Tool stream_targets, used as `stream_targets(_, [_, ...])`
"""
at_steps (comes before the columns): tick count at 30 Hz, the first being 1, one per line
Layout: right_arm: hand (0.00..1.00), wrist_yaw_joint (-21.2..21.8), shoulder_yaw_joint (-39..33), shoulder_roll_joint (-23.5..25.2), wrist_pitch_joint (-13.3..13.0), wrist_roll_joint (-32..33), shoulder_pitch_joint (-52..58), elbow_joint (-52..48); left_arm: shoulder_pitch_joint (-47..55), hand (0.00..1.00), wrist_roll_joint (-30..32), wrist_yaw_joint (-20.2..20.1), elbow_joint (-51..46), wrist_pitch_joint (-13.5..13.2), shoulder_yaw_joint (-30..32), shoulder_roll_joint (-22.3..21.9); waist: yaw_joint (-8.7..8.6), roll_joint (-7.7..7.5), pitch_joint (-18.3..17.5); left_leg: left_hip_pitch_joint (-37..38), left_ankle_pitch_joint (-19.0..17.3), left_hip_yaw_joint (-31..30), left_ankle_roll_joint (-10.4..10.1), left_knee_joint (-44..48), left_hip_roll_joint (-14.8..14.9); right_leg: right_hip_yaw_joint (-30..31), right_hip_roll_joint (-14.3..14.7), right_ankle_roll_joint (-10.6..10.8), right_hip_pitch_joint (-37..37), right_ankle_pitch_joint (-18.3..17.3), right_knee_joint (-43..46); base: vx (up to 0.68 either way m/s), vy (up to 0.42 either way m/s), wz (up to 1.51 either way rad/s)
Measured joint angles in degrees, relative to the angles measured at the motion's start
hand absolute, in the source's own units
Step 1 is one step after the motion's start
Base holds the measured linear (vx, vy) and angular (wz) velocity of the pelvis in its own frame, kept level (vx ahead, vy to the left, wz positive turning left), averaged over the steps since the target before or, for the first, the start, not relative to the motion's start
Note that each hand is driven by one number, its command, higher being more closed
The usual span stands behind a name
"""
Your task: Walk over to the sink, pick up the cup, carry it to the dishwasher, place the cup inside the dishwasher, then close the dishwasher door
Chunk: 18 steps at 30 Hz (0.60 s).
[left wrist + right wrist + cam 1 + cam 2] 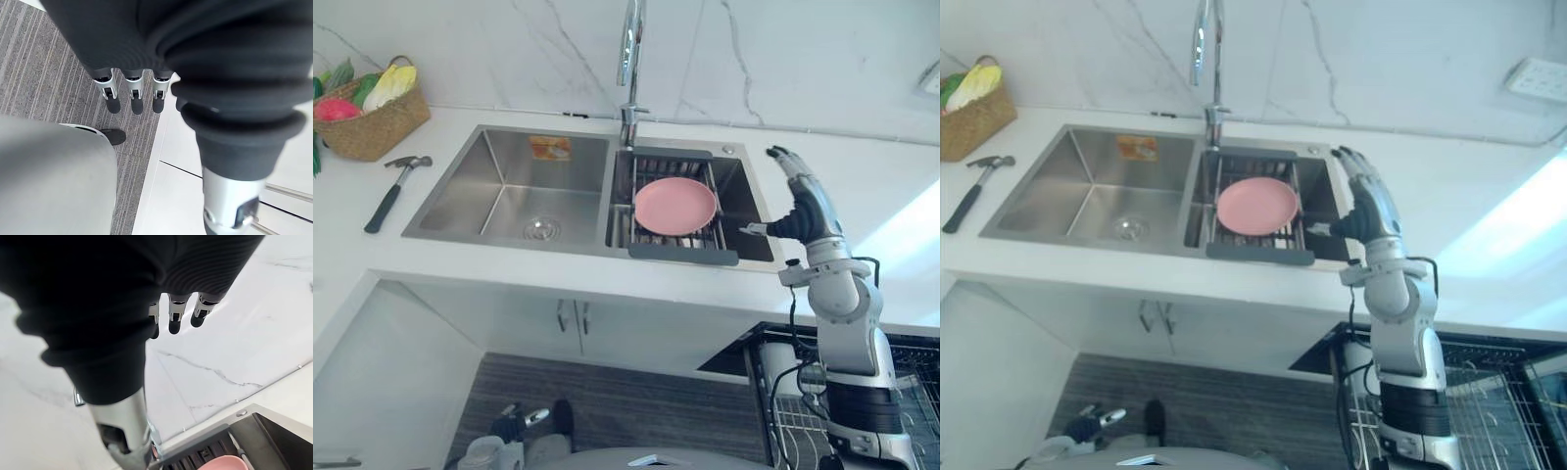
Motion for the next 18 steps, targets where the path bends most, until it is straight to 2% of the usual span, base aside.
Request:
stream_targets(6, [0.00, 2.5, 4.5, -1.6, -0.7, -9.9, -3.9, 9.3, -0.7, 0.00, 0.4, -0.8, 0.3, 0.1, -0.4, 1.2, 0.78, -1.48, -0.9, -0.3, -0.1, 0.1, 0.0, 0.0, 0.1, -0.2, 0.1, 0.2, 0.0, 0.1, -0.3, 0.00, 0.000, 0.00])
stream_targets(8, [0.00, 2.6, 6.2, -2.3, -1.7, -12.8, -5.5, 12.5, -1.5, 0.00, 0.4, -1.1, 1.3, 0.3, -0.4, 1.6, 1.28, -1.82, -1.1, -0.2, -0.3, 0.0, -0.1, 0.0, -0.2, -0.4, 0.0, 0.2, 0.1, 0.1, -0.3, 0.04, 0.023, 0.03])
stream_targets(14, [0.00, 2.1, 9.9, -3.5, -2.8, -16.1, -6.7, 19.3, -2.5, 0.00, 1.5, -1.1, 1.2, 0.5, -0.3, 2.5, 1.57, -2.37, -1.0, 0.2, -0.4, -1.3, 0.0, 0.0, -1.3, -2.7, -0.9, 0.3, 1.4, -1.6, 0.8, 0.03, 0.015, 0.21])
stream_targets(18, [0.00, -0.4, 11.7, -3.5, -2.7, -18.6, -8.7, 24.3, -2.4, 0.00, 1.6, -1.1, 1.2, 0.4, -0.2, 3.4, 1.97, -3.19, -0.5, -0.1, -0.6, -1.4, 0.2, 0.0, -2.1, -3.8, -1.7, 0.6, 1.6, -1.9, 1.1, 0.04, 0.018, 0.14])
